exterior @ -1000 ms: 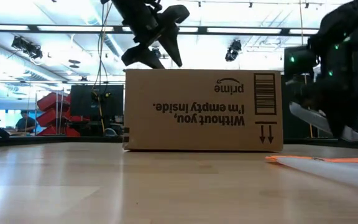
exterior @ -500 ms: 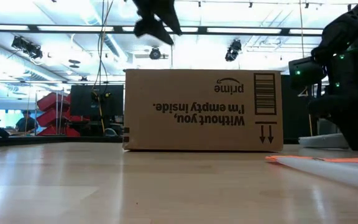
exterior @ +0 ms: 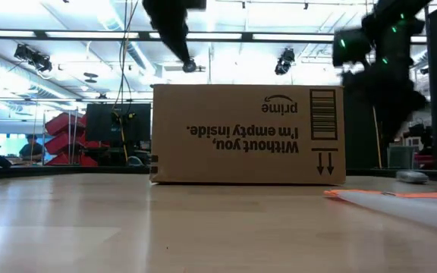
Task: Unpack boxes
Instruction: Open the cardboard box using the cutter
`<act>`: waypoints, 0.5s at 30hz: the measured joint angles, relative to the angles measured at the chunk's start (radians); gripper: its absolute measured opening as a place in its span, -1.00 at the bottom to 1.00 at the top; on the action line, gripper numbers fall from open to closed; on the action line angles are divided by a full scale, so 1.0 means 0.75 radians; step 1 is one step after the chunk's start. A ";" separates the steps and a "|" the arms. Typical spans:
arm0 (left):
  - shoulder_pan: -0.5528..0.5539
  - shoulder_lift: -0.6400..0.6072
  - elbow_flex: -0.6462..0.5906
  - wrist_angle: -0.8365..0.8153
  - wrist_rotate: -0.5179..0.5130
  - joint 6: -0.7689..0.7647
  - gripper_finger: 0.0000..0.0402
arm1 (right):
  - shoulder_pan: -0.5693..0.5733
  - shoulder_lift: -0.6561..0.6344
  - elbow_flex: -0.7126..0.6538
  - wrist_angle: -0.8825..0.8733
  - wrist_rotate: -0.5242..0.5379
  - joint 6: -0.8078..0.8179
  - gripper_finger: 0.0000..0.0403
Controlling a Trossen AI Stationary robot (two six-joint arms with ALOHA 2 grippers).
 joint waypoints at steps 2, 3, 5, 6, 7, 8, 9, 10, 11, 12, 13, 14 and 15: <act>0.013 0.006 -0.061 0.074 -0.022 0.001 0.06 | 0.045 0.000 0.063 0.045 0.048 -0.022 -0.49; 0.019 0.006 -0.086 0.103 -0.043 0.001 0.06 | 0.067 0.000 0.085 0.077 0.068 -0.025 -0.49; 0.029 0.006 -0.135 0.162 -0.094 0.027 0.06 | 0.111 0.001 0.119 0.147 0.111 -0.029 -0.49; 0.036 0.006 -0.159 0.194 -0.119 0.032 0.06 | 0.134 0.000 0.130 0.184 0.127 -0.031 -0.49; 0.043 0.006 -0.178 0.214 -0.131 0.035 0.06 | 0.156 0.000 0.135 0.228 0.137 -0.034 -0.49; 0.049 0.007 -0.192 0.228 -0.133 0.040 0.06 | 0.173 0.000 0.137 0.266 0.143 -0.037 -0.49; 0.051 0.007 -0.207 0.246 -0.136 0.051 0.06 | 0.186 0.000 0.137 0.288 0.144 -0.041 -0.48; 0.053 0.007 -0.221 0.265 -0.139 0.062 0.06 | 0.198 0.000 0.137 0.310 0.145 -0.046 -0.48; 0.055 0.006 -0.235 0.284 -0.142 0.074 0.06 | 0.211 0.000 0.137 0.332 0.146 -0.050 -0.47; 0.057 0.006 -0.250 0.303 -0.145 0.085 0.06 | 0.223 0.000 0.137 0.354 0.147 -0.055 -0.46; 0.060 0.006 -0.264 0.321 -0.148 0.096 0.06 | 0.235 0.000 0.137 0.376 0.148 -0.059 -0.46; 0.062 0.006 -0.278 0.340 -0.151 0.107 0.06 | 0.248 0.000 0.137 0.398 0.149 -0.064 -0.45; 0.064 0.006 -0.293 0.359 -0.154 0.118 0.06 | 0.260 0.001 0.137 0.420 0.150 -0.068 -0.45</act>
